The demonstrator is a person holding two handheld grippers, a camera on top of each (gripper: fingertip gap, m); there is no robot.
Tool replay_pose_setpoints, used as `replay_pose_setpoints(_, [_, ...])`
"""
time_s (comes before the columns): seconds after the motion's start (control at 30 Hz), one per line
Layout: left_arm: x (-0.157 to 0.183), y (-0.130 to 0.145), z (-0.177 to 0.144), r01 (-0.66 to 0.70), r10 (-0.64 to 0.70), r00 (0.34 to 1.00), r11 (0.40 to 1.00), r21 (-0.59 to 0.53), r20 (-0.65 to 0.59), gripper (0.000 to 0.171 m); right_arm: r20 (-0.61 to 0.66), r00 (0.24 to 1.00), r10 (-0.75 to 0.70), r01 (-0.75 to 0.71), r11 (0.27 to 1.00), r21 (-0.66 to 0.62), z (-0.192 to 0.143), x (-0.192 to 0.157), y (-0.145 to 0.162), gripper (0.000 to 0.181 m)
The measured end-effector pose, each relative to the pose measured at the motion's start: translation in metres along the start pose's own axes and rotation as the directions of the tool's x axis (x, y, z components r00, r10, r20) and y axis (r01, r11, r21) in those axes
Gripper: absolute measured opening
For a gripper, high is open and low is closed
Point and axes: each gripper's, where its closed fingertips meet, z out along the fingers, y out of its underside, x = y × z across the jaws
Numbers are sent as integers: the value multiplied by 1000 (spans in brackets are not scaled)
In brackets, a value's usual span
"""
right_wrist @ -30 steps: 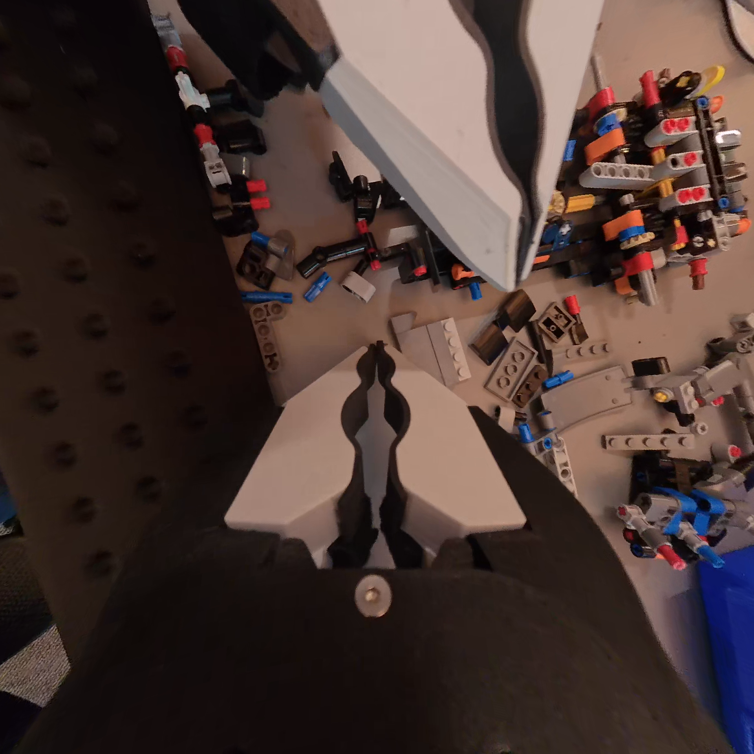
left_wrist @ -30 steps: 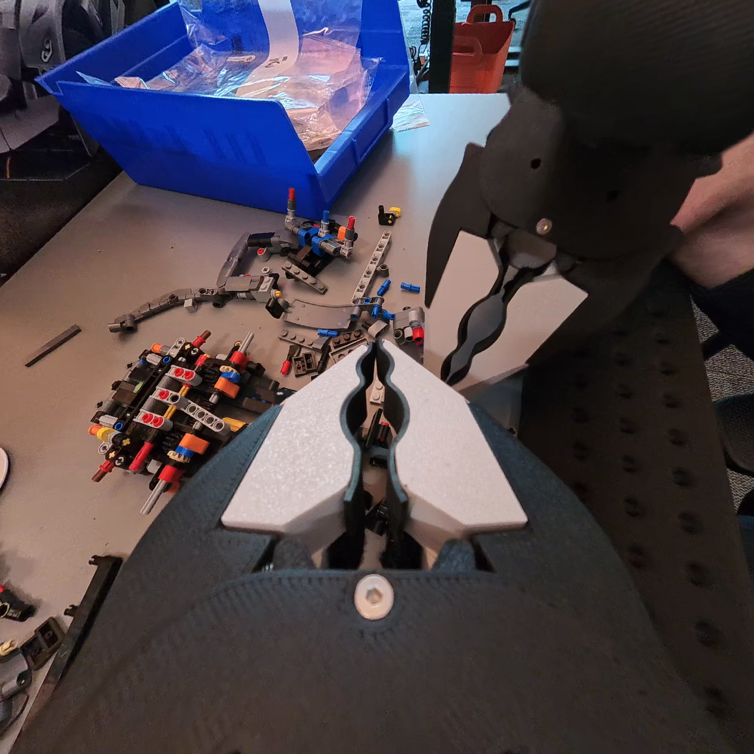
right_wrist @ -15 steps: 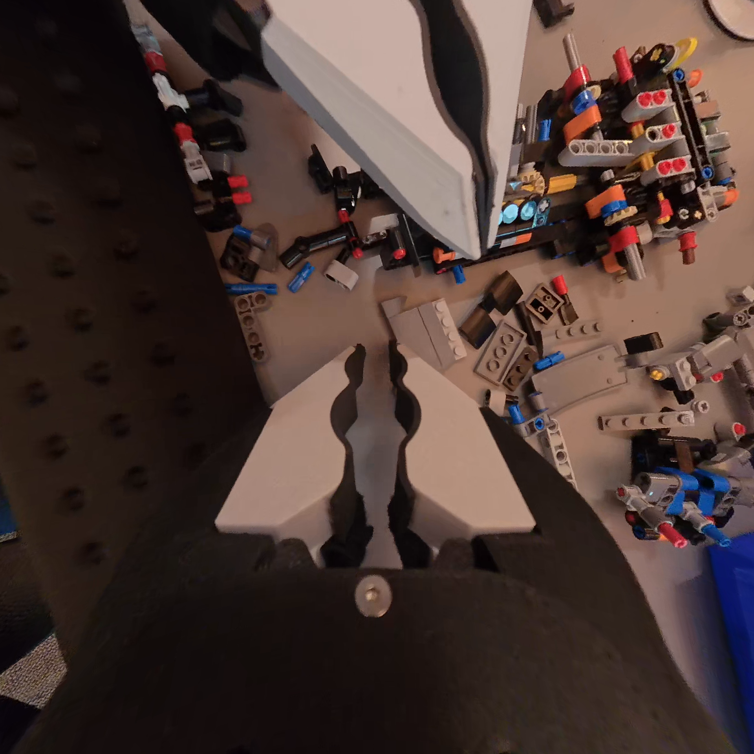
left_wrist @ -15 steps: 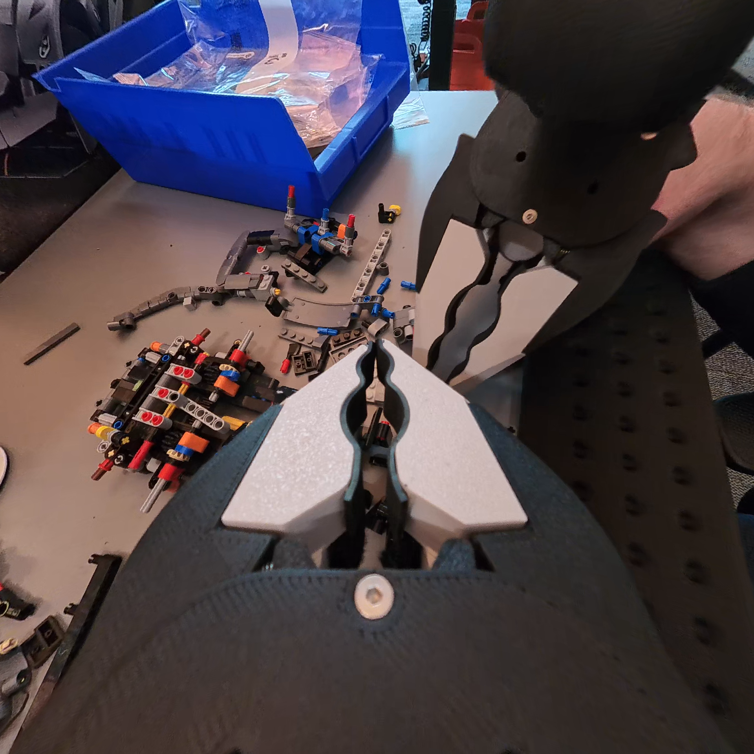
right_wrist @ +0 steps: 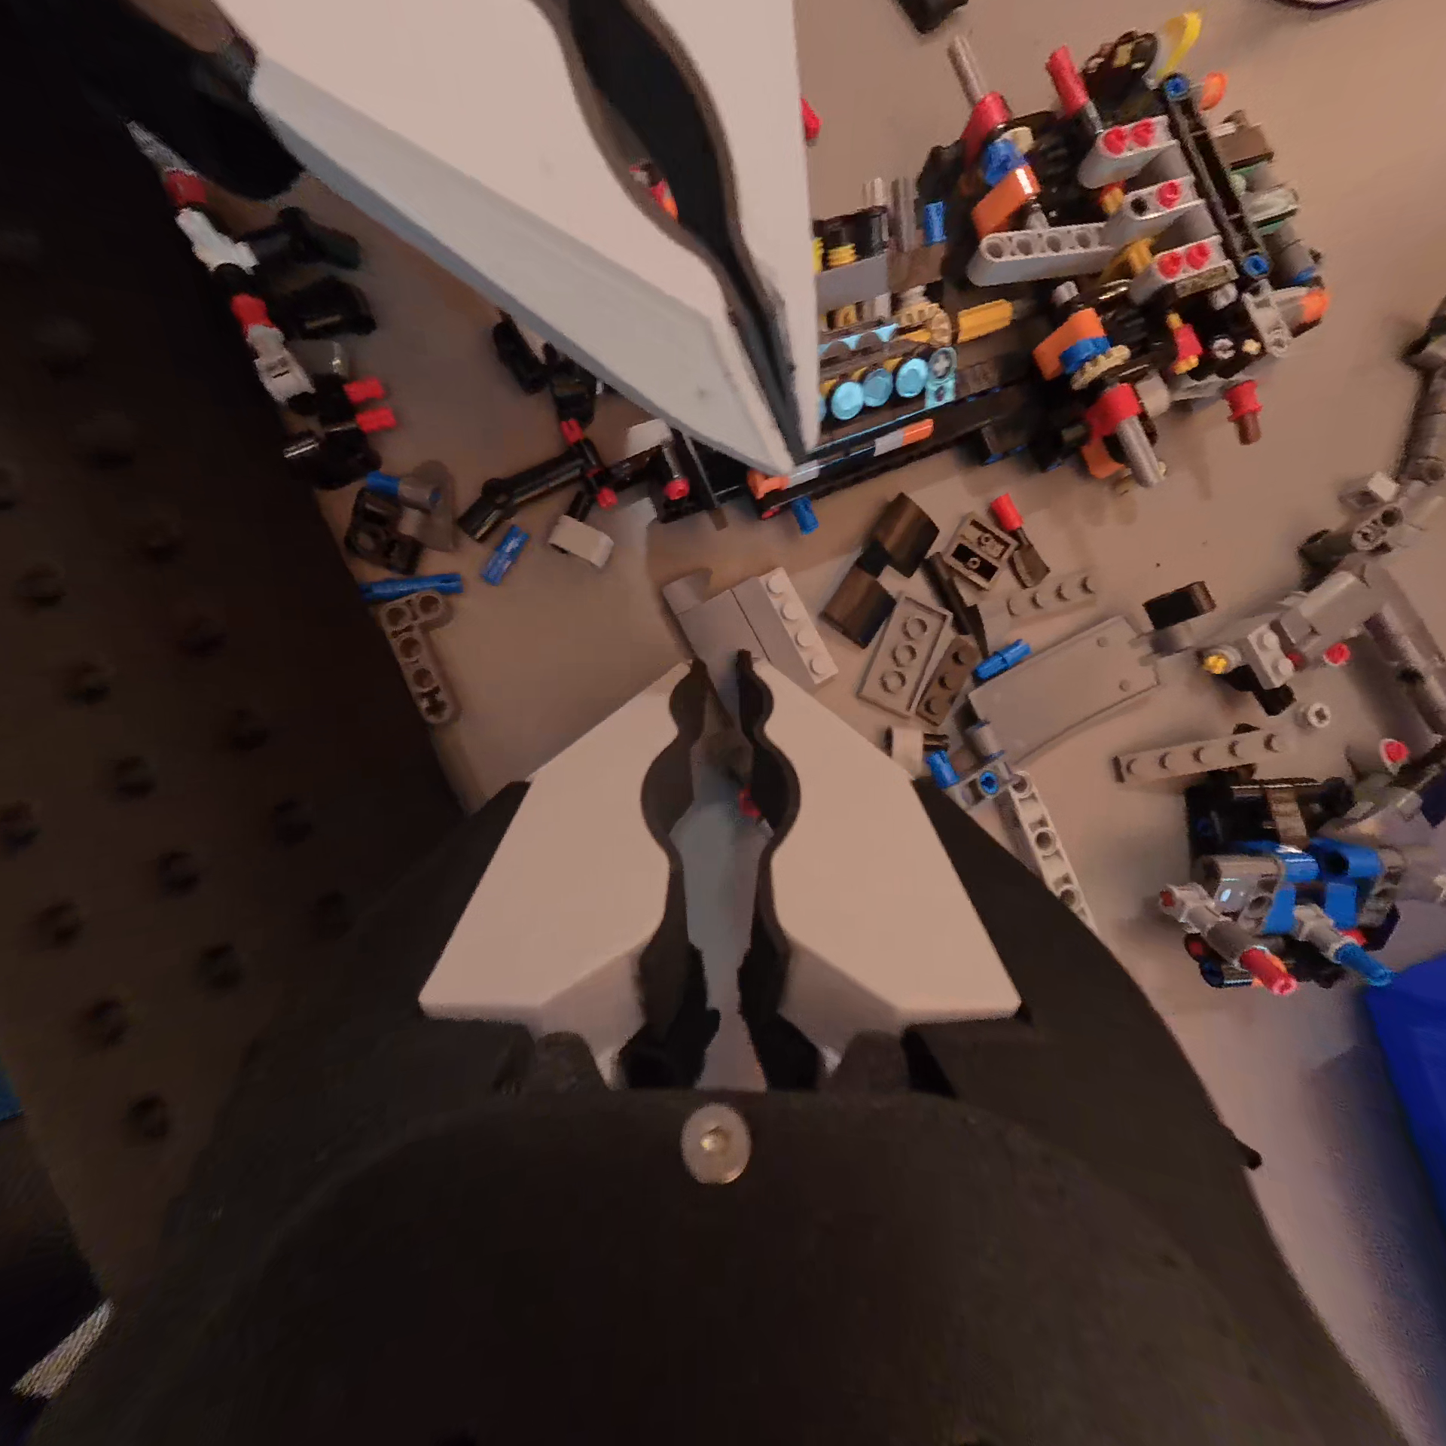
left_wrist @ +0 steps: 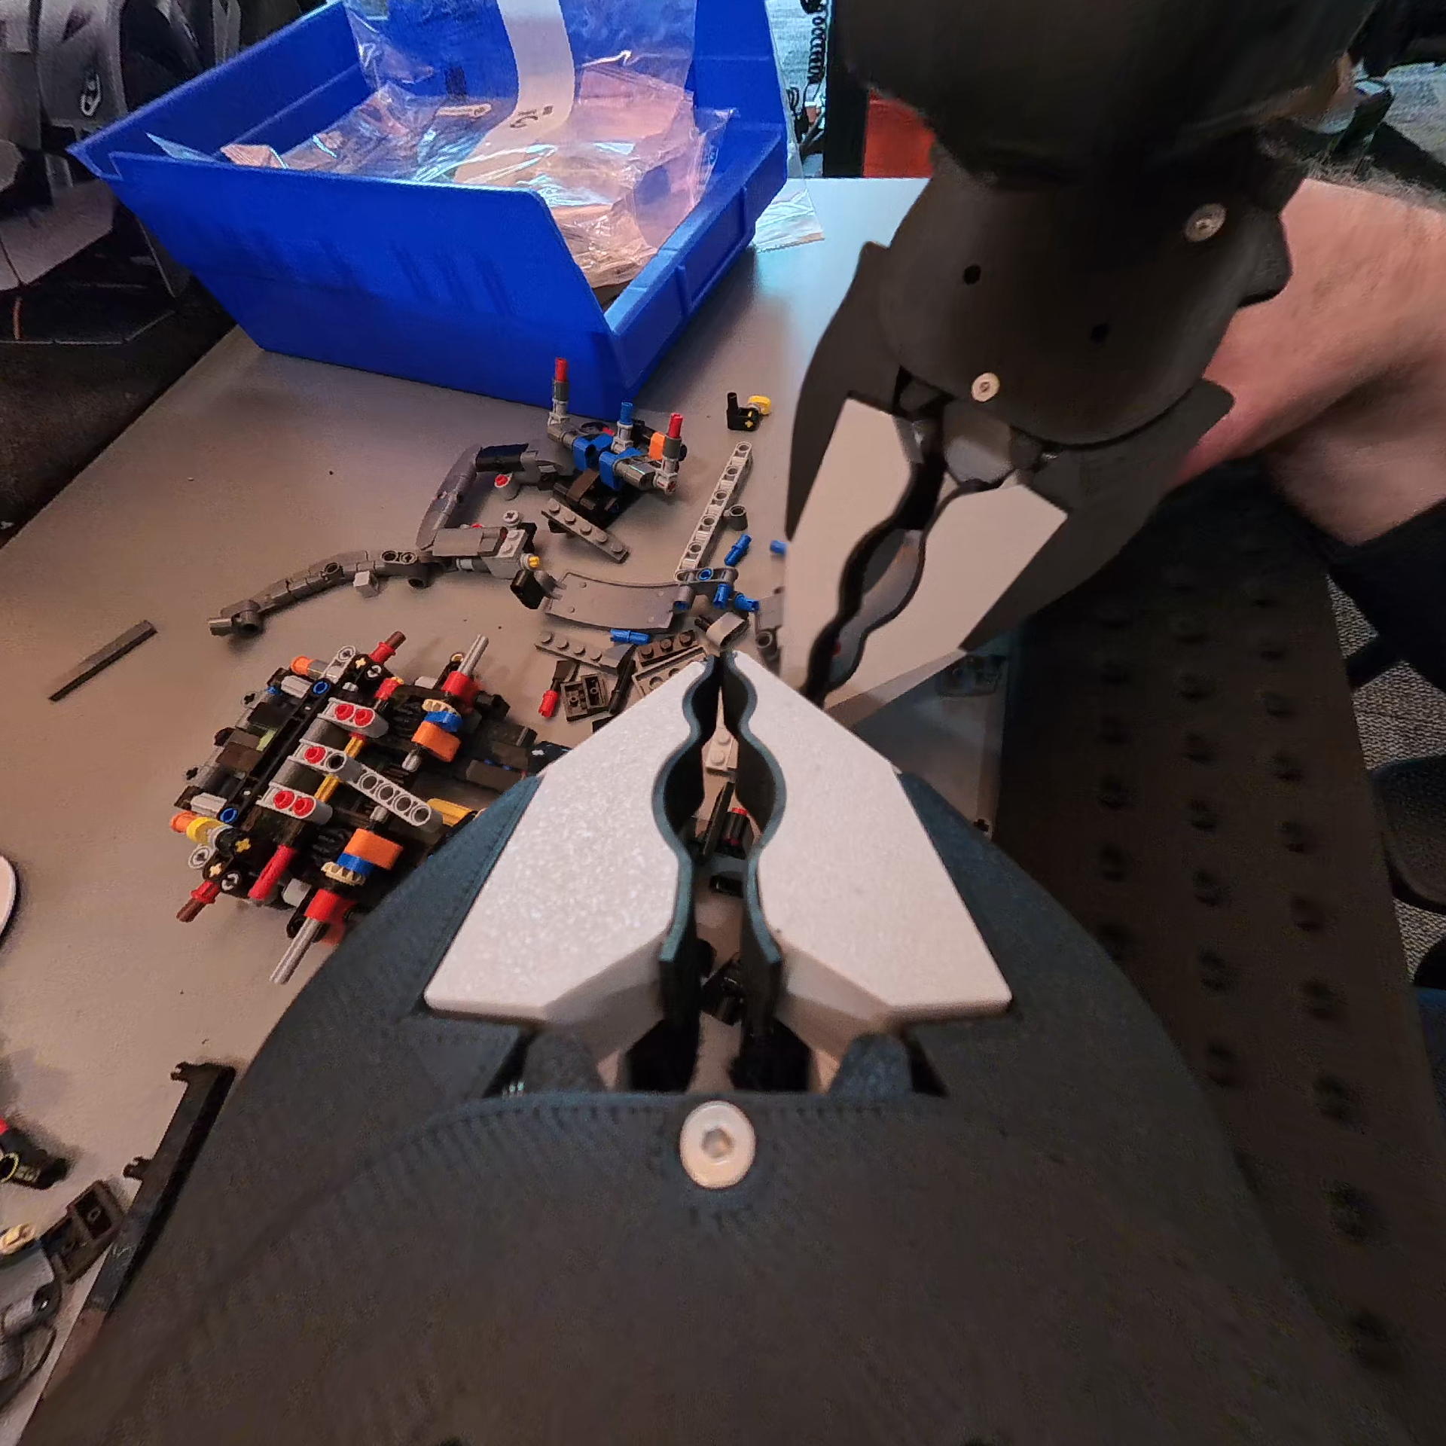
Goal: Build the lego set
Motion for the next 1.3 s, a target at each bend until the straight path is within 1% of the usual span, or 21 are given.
replay_pose_setpoints(0.03, [0, 0, 0, 1, -1, 1000, 1000, -1, -1, 0, 17, 1000, -12, 12, 1000, 3, -1, -3, 1, 0])
replay_pose_setpoints(0.1, [0, 0, 0, -1, 1, 1000, 1000, -2, 0, 0, 29, 999, -30, 30, 1000, 1, -3, -6, 2, 0])
replay_pose_setpoints(0.17, [0, 0, 0, -1, 1, 1000, 1000, -2, 0, 0, 4, 1000, -31, 31, 999, 5, -5, -2, 0, 0])
replay_pose_setpoints(0.2, [0, 0, 0, 0, 0, 1000, 1000, -1, 0, 0, -5, 999, -33, 33, 999, 24, -5, -1, -4, 4])
replay_pose_setpoints(0.27, [0, 0, 0, 1, -1, 1000, 1000, -2, -1, 0, -32, 999, -41, 43, 998, 45, -4, 2, -9, 28])
replay_pose_setpoints(0.33, [0, 1, 1, 0, 0, 1000, 1000, -3, -2, 0, -62, 997, -46, 47, 999, 13, 2, 6, -6, 32])
replay_pose_setpoints(0.4, [0, 1, 1, 0, 0, 1000, 1000, -5, -2, 0, -44, 998, -46, 46, 999, 12, 6, 2, -6, 35])
replay_pose_setpoints(0.47, [0, 1, 1, 1, -1, 1000, 1000, -3, -3, 0, -19, 998, -54, 54, 999, 6, 6, -2, -5, 22])
replay_pose_setpoints(0.67, [0, 2, 1, 1, -1, 1000, 1000, -10, -5, 0, 13, 999, -52, 52, 999, 8, 3, -6, -4, 21])
replay_pose_setpoints(0.73, [0, 2, 1, 4, -4, 1000, 1000, -8, -9, 0, 26, 999, -41, 39, 996, 75, -5, -6, -13, 0])
replay_pose_setpoints(0.83, [0, 2, 1, 7, -8, 1000, 1000, -8, -11, 0, 77, 997, 12, -25, 984, 176, -20, -6, -23, 0])
replay_pose_setpoints(0.93, [-1, 3, 1, 10, -11, 1000, 1000, -13, -11, 0, 47, 999, 19, -26, 988, 153, -18, 2, -13, 0])
replay_pose_setpoints(0.97, [-1, 4, 2, 11, -11, 1000, 1000, -15, -11, 0, 36, 999, 20, -25, 990, 141, -15, 4, -11, 4])
replay_pose_setpoints(1.03, [-1, 4, 2, 10, -11, 1000, 1000, -19, -10, 0, 27, 1000, 3, -7, 992, 126, -10, 3, -11, 24])
replay_pose_setpoints(1.13, [-1, 4, 3, 13, -13, 1000, 1000, -18, -11, 0, -35, 999, -25, 27, 999, 46, 3, 7, -5, 39])
replay_pose_setpoints(1.2, [-1, 5, 3, 12, -12, 1000, 1000, -20, -11, 0, -34, 999, -24, 25, 999, 44, 7, 5, -8, 42])
replay_pose_setpoints(1.23, [-1, 5, 3, 11, -12, 1000, 1000, -21, -11, 0, -27, 999, -26, 27, 999, 41, 8, 3, -9, 40])
replay_pose_setpoints(1.27, [0, 5, 3, 12, -12, 1000, 1000, -22, -12, 0, -23, 999, -26, 27, 999, 38, 8, 2, -9, 35])
replay_pose_setpoints(1.3, [0, 5, 3, 11, -12, 1000, 1000, -23, -12, 0, -29, 999, -28, 30, 999, 36, 8, 2, -8, 26])
